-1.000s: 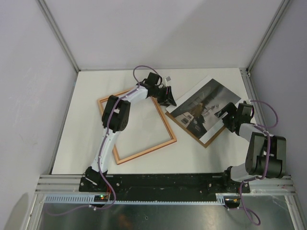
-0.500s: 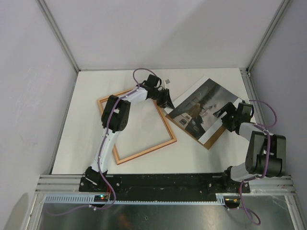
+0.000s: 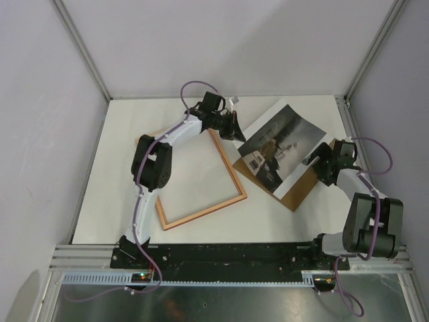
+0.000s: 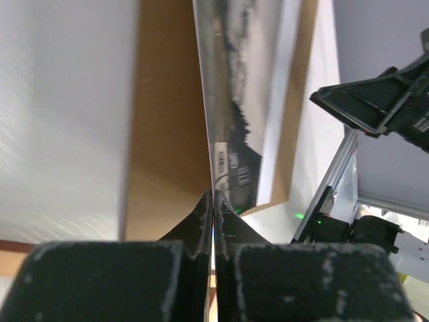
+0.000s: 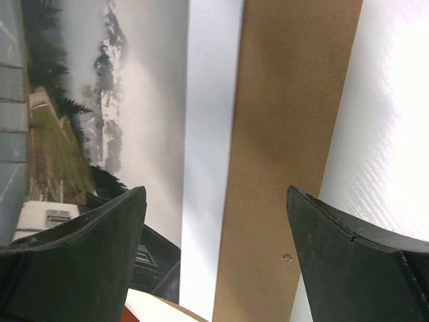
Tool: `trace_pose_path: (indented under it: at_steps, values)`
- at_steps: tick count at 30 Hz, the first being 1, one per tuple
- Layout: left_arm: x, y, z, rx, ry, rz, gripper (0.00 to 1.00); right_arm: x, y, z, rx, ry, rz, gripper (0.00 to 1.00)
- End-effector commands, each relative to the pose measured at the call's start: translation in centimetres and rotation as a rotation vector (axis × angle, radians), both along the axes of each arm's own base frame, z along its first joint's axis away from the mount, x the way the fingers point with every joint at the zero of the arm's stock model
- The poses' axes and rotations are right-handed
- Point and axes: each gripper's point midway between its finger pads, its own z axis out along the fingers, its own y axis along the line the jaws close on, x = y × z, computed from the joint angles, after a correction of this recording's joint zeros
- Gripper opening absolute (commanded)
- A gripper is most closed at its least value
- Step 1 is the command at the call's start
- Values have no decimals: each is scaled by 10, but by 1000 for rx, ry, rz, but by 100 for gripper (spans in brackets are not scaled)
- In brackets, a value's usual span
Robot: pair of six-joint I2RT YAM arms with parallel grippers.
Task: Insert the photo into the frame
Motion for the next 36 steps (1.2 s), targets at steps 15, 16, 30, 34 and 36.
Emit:
trace_pose_path:
  at_steps: [15,16,30,34,36]
  values:
    - [-39,113,172,67,-383,332,0,18,36,88,-78,-145,130,90]
    - [-46,125,173,90,-388,365,0,20,41,91,-77,-151,145,90]
    - [-149,280,243,354,-571,789,0,28,144,122,-78,-206,374,90]
    - [-161,273,232,366,-529,719,0,24,154,118,-81,-191,395,90]
    - [-163,266,217,387,-495,666,0,22,156,115,-83,-181,401,89]
